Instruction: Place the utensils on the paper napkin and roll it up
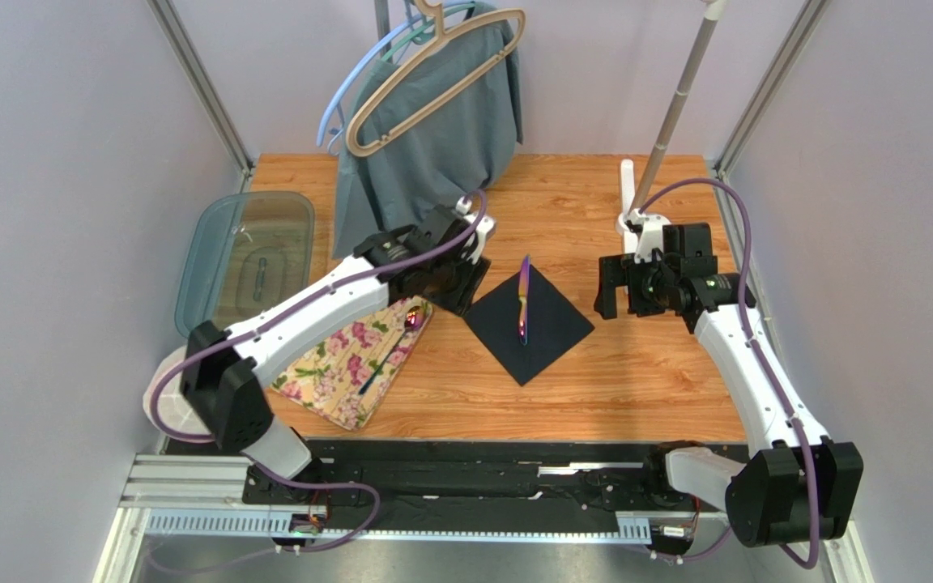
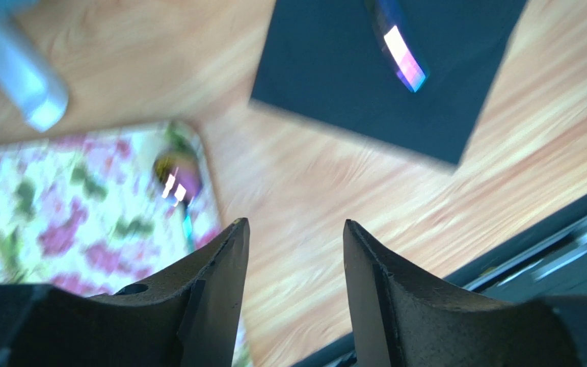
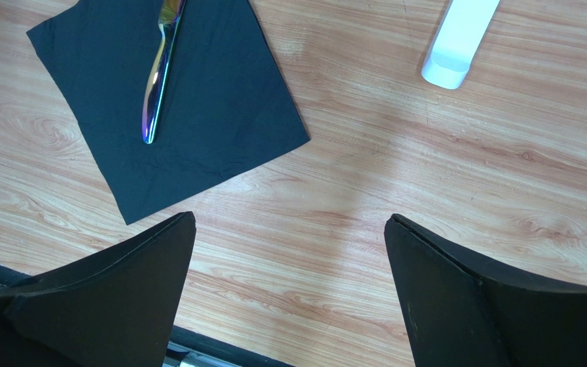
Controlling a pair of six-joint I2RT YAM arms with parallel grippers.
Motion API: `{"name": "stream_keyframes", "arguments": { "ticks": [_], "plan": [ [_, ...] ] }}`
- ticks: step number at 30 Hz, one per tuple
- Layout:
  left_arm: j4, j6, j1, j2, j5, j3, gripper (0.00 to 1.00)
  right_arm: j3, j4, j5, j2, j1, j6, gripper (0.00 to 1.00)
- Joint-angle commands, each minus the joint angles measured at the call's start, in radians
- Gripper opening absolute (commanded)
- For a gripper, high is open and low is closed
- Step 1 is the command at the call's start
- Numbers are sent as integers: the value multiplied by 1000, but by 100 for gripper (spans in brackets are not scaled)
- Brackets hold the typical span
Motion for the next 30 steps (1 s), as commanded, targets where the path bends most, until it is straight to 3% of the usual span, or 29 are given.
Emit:
{"name": "stream_keyframes", "arguments": {
  "ticks": [1, 6, 13, 30],
  "plan": [
    [17, 221, 4, -171, -68, -206, 57, 35, 8, -29, -32, -4, -15, 100],
    [-14, 312, 92, -243, -98, -365, 49, 28, 12, -37, -29, -4, -14, 100],
    [66, 384, 142, -183, -123, -485, 44, 27, 11, -26, -23, -2, -17, 100],
    [172, 382, 221, 70, -5, -408, 41, 33, 1, -27, 1, -4, -20, 100]
  ]
}}
